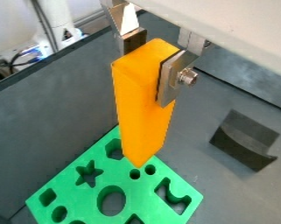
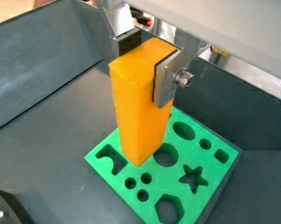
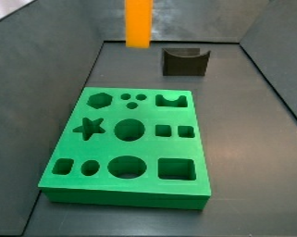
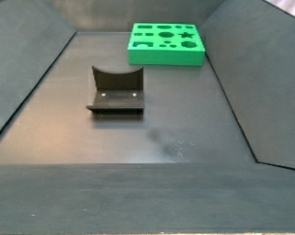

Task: Pick up the rectangle object. Move up. Move to above the board. Insert the rectangle object.
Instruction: Insert the rectangle object.

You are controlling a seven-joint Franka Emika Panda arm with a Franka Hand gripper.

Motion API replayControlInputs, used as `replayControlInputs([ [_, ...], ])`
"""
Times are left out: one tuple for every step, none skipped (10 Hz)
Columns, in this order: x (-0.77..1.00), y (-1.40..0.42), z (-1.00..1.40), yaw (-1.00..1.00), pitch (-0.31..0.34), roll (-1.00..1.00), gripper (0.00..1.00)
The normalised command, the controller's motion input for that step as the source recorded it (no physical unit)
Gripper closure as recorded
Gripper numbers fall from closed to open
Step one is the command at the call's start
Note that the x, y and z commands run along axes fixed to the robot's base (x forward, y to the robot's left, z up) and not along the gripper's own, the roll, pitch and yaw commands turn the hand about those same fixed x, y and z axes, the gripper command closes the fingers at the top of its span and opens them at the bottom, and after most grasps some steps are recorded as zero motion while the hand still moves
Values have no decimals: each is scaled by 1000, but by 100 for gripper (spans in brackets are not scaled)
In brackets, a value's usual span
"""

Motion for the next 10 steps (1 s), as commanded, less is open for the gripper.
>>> replayControlInputs([
  [0, -29, 0, 0, 0, 0, 100],
  [0, -174, -40, 46, 0, -29, 100],
  [-351, -186, -340, -617, -27, 0, 100],
  [0, -166, -294, -1000, 0, 0, 100],
  [0, -126, -306, -1000, 0, 0, 100],
  [0, -49, -343, -1000, 0, 0, 100],
  [0, -23, -371, -1000, -3, -4, 100],
  [0, -26, -346, -1000, 0, -13, 100],
  [0, -43, -286, -1000, 0, -29, 100],
  [237, -146, -200, -789, 0, -70, 100],
])
